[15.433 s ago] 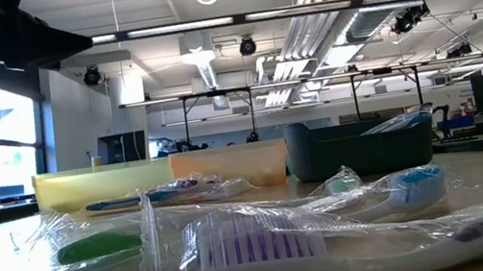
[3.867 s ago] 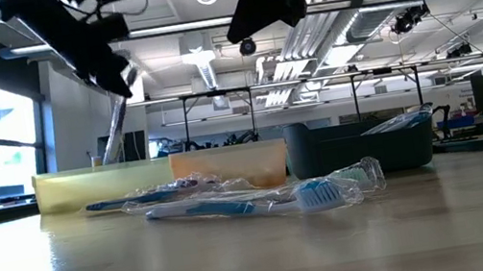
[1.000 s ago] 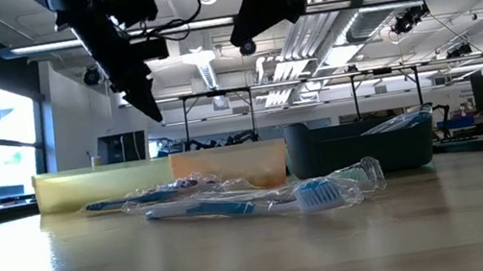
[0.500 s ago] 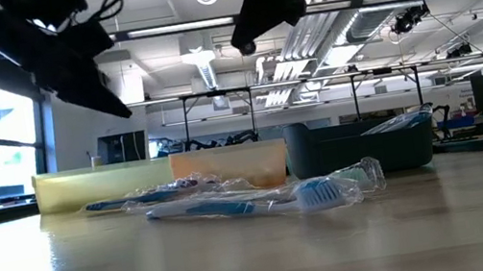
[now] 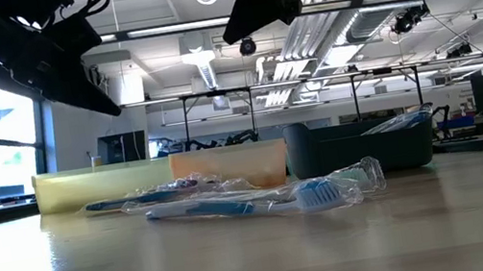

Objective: Pick & Place Toothbrushes
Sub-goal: Put the blue toothbrush into the dark blue bin

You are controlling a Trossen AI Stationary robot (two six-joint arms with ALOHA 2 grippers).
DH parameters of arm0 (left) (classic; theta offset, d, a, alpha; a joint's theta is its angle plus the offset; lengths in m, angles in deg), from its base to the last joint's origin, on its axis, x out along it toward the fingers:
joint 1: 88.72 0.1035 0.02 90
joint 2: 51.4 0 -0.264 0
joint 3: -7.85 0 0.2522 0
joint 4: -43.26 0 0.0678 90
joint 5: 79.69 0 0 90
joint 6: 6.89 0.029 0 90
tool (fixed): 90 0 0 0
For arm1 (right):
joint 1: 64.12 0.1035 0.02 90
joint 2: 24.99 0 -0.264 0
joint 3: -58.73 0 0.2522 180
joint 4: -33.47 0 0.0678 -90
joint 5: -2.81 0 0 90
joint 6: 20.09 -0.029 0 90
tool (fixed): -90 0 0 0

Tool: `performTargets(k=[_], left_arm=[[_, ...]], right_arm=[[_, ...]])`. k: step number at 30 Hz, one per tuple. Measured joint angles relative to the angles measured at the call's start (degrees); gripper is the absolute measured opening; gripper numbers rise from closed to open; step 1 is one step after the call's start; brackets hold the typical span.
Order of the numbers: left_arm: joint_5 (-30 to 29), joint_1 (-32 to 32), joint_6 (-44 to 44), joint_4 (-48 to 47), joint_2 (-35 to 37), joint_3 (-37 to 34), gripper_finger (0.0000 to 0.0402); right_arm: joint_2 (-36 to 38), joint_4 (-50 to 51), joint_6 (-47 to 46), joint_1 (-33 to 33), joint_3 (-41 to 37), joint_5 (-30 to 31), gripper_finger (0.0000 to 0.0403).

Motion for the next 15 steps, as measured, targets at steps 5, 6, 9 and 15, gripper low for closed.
performTargets(k=[5,6,9,15], left_arm=[[0.02,0.0,0.0,0.05,-0.22,0.0,0.0001],[0.0,0.0,0.0,0.06,-0.23,0.0,0.0001],[0.0,0.0,0.0,0.06,-0.23,0.0,0.0001],[0.02,0.0,0.18,0.0,-1.03,0.02,0.0012]], right_arm=[[0.0,0.05,-0.28,0.02,-0.02,0.0,0.0004],[0.0,0.05,-0.28,0.02,-0.02,-0.02,0.0004],[0.0,0.05,-0.37,0.02,-0.02,-0.01,0.0004],[0.0,0.06,-0.42,0.02,-0.04,-0.02,0.0004]])
